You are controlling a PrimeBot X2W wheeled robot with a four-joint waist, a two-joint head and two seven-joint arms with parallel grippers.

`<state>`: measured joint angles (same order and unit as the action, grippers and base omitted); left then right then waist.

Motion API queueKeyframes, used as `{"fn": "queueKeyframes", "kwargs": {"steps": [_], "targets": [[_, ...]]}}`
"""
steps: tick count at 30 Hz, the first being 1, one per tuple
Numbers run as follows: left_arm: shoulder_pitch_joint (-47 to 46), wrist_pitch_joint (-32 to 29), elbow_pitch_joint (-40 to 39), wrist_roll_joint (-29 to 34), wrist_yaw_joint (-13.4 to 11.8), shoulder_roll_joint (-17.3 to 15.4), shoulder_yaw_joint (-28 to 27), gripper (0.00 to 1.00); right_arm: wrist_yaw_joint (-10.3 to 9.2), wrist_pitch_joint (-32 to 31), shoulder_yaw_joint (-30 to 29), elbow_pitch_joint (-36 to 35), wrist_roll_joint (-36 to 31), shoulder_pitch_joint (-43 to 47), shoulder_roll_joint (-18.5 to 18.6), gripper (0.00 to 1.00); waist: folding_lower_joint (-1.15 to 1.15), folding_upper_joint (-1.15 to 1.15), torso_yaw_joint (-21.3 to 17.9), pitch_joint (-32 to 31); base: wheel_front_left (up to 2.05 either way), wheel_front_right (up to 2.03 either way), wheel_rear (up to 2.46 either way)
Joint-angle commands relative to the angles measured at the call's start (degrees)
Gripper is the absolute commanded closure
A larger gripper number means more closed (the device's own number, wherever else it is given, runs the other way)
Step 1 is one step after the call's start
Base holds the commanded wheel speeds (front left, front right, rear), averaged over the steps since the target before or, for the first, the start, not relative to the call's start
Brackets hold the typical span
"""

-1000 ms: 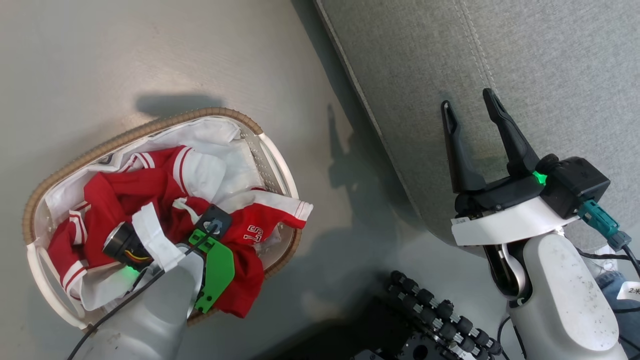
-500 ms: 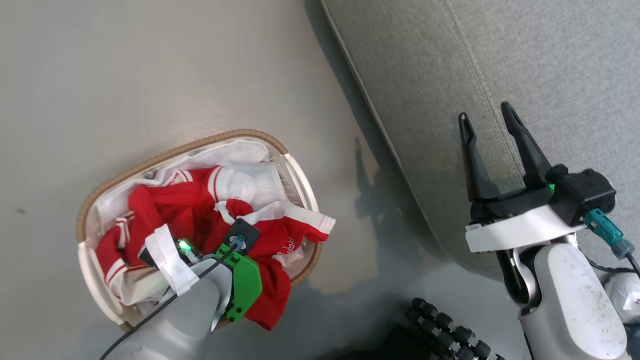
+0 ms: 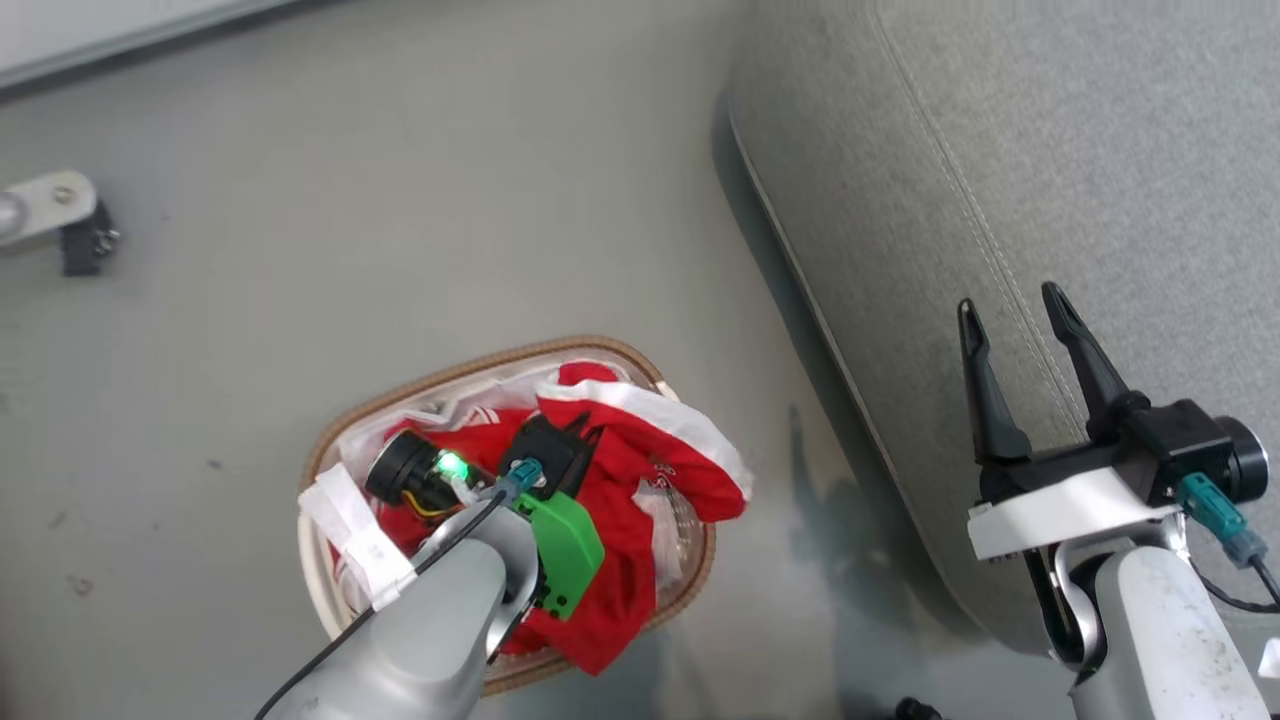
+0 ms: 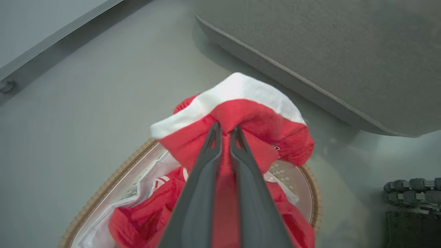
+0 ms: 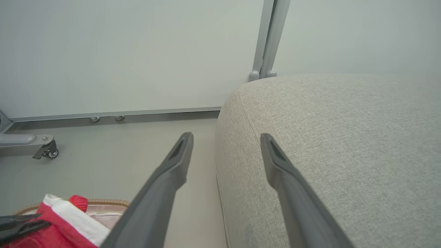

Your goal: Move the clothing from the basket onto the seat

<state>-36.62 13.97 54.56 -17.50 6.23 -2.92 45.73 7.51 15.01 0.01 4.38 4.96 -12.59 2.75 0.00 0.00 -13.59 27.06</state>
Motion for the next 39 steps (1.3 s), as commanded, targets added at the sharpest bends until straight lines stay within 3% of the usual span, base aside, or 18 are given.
{"fn": "queueKeyframes", "kwargs": {"steps": [1,15,30,39], "targets": [[-1.12,0.43,-0.98,-0.65,0.13,0.03,0.45,1.0,-0.04,0.26,-0.54,0.34,-0.49,1.34,0.25,0.0,0.0,0.0,5.78,-7.27,0.0,0.0,0.0],[-11.91,1.34,-6.81,-1.87,1.12,0.02,6.1,1.0,-0.04,0.26,-2.19,1.24,-3.08,7.18,0.23,0.0,0.0,0.0,11.23,-18.86,0.0,0.0,0.0],[-29.31,1.25,-5.51,-3.12,1.23,0.0,6.4,1.0,-0.04,0.26,2.04,1.47,-3.52,6.51,0.22,0.0,0.0,0.0,10.74,-22.32,0.0,0.0,0.0],[-33.37,1.25,-4.49,-4.4,1.18,0.01,7.76,1.0,-0.04,0.26,5.9,2.14,-4.25,5.99,0.22,0.0,0.0,0.0,11.35,-23.57,0.0,0.0,0.0]]}}
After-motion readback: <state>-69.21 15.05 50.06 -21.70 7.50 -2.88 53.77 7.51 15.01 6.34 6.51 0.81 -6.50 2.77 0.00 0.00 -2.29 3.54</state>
